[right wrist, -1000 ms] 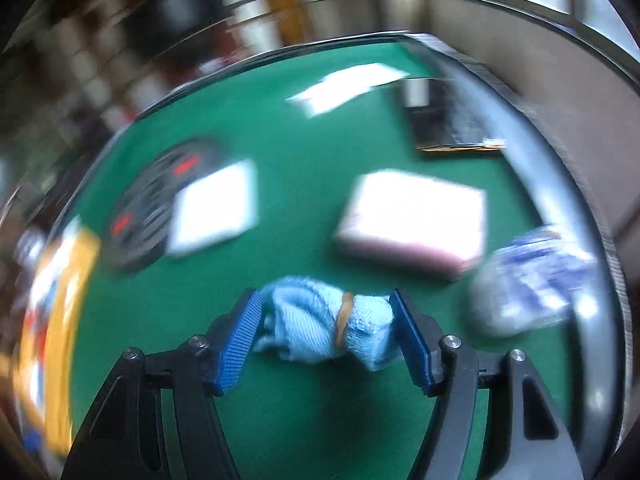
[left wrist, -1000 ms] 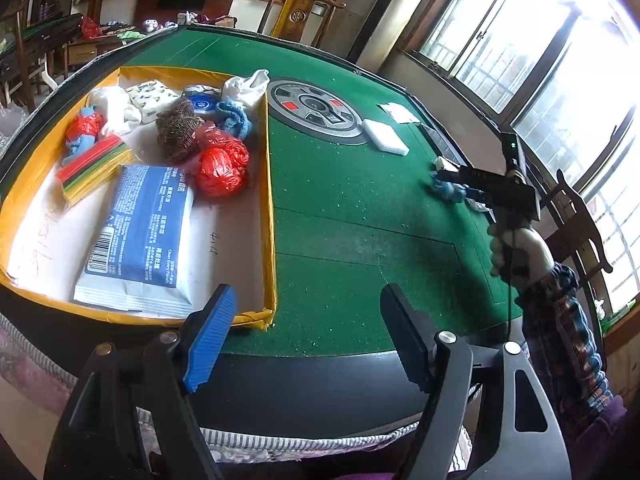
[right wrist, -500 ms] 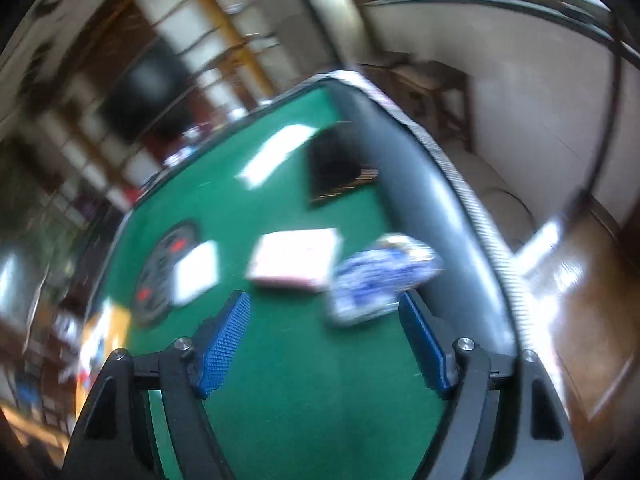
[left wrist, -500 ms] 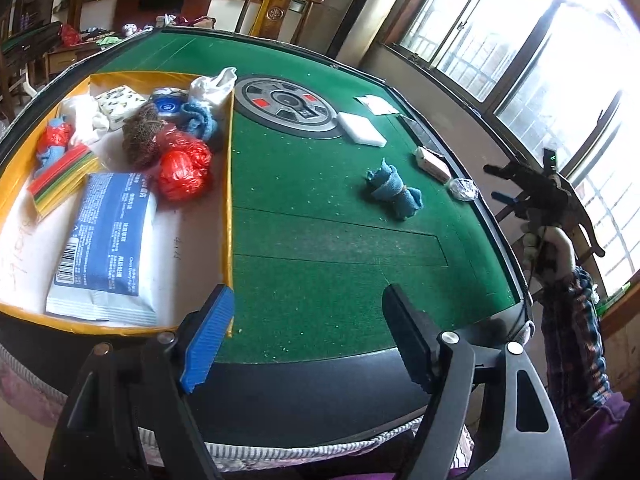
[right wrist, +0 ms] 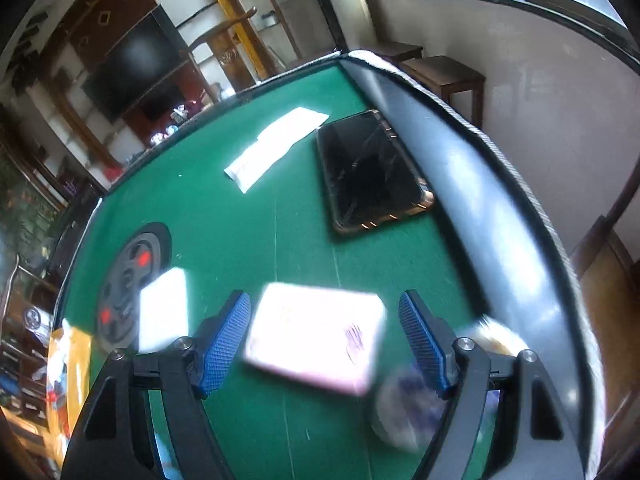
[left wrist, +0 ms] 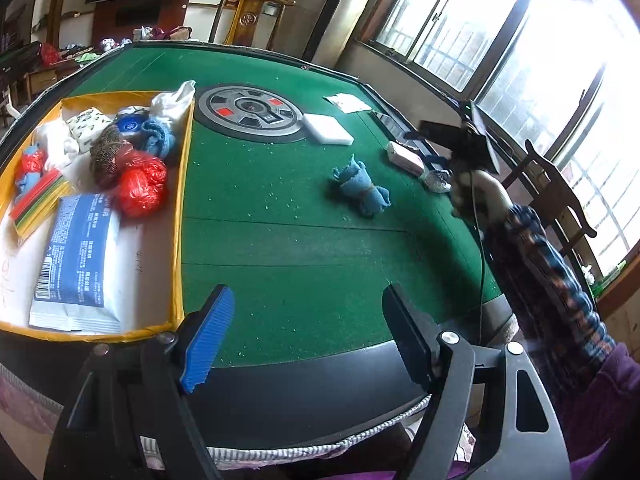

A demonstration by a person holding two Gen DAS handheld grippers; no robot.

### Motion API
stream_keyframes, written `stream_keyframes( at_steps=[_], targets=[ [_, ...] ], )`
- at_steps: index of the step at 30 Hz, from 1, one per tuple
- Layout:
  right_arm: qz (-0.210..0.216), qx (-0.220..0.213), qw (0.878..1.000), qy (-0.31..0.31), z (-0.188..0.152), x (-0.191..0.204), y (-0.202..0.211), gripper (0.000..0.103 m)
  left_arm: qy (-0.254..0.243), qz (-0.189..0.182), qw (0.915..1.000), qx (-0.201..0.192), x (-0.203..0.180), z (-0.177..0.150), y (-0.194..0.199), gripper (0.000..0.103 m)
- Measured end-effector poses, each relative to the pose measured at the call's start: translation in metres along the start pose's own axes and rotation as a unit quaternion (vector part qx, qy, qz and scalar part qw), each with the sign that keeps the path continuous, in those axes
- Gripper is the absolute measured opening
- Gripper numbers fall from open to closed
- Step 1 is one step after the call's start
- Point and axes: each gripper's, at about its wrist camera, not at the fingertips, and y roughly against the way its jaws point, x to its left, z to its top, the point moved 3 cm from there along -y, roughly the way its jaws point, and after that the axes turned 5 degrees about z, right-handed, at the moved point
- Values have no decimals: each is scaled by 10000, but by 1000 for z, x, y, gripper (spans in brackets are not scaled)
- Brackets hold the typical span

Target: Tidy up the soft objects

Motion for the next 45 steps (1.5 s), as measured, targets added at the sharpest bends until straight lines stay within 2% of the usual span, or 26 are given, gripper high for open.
stream_keyframes(
  at_steps=[4,7,10,11,12,15,21,23,25,26,27,32,37,43,45],
  targets=[
    [160,283,9995,24,-3,2,-13,72,58,-25,9999,91,1,1,-5,76],
    [788,658,9946,133,-27,18,-3,72,34,-31,9999,101,0,3,-9,76],
    [1546,1145,9810,241,-55,36,8,72,47,-118,9998,181,-3,5,-16,76],
    [1704,1159,9781,296,-61,41,15,72,56,-170,9996,220,-4,6,-19,76],
    [1670,997,9803,333,-63,43,22,72,72,-226,9993,281,-6,6,-23,76],
    [1120,538,9910,500,-62,48,27,72,93,-272,9988,399,-13,8,-31,76],
    [382,510,9931,984,-72,79,0,72,17,-218,9989,404,-26,18,-30,76],
    [377,573,9921,1048,-74,82,-8,72,8,-201,9989,435,-30,24,-35,76],
    [439,584,9916,1069,-79,81,-9,68,-3,-189,9984,528,-36,31,-45,76],
    [398,533,9917,1099,-79,80,-7,51,1,-188,9981,587,-39,34,-53,76],
    [386,554,9918,1088,-81,76,-5,45,12,-185,9977,647,-42,38,-61,76],
    [590,355,9943,810,-89,60,11,45,105,-124,9967,791,-58,58,-107,76],
    [898,54,9951,404,-82,50,24,45,133,-78,9933,1148,-80,69,-159,76],
    [1002,-42,9943,350,-78,51,26,45,-309,595,9942,844,-94,89,-190,77],
    [1000,-67,9942,383,-78,53,26,45,-608,779,9924,732,-101,90,-198,77]
  ],
)
